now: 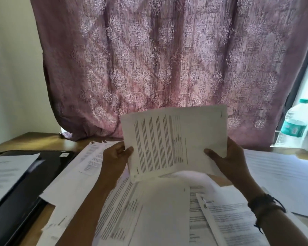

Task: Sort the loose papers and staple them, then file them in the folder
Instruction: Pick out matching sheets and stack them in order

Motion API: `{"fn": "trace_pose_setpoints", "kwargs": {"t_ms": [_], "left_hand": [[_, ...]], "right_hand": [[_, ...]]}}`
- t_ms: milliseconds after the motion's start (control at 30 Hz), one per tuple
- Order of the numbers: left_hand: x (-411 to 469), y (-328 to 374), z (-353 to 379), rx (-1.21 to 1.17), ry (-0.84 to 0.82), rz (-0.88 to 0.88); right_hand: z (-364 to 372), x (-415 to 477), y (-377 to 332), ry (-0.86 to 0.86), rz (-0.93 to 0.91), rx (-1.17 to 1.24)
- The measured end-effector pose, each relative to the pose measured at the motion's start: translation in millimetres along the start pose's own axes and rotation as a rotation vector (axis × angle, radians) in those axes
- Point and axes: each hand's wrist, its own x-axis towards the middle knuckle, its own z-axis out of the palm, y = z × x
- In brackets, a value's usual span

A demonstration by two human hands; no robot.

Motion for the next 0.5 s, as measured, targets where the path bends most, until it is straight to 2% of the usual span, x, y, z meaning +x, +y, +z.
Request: {"fn": "trace_pose_setpoints", "kwargs": {"t_ms": [67,133,267,333,433,500], "left_hand": [[1.7,-0.4,2.4,0.093,0.053,0.058],[-0.8,-0.7,7.6,0.138,0.032,0.081],[-4.7,-21.8,15.7,0.356,-0.118,-0.045],[-4.3,-24.3,16.9,0.421,-0.089,-0.026],[-2.4,-13.8,15.8,0.162,0.032,-0.081],[-2.0,-7.0,13.7,-0.012,0.040,-0.166]], "right_hand": [[1.3,1.0,-0.7,0.027,-0.034,0.005],[3.0,-0.5,-1.6,0.006,-0.024,0.027],[10.3,-10.7,16.8,-0.174,0.103,-0.017],[10.8,-9.8,26.8,-0.171,0.180,0.032],[4.4,1.1,26.4,-0.075,0.311,0.207],[-4.0,6.9,21.7,-0.062,0.399,0.350]]}}
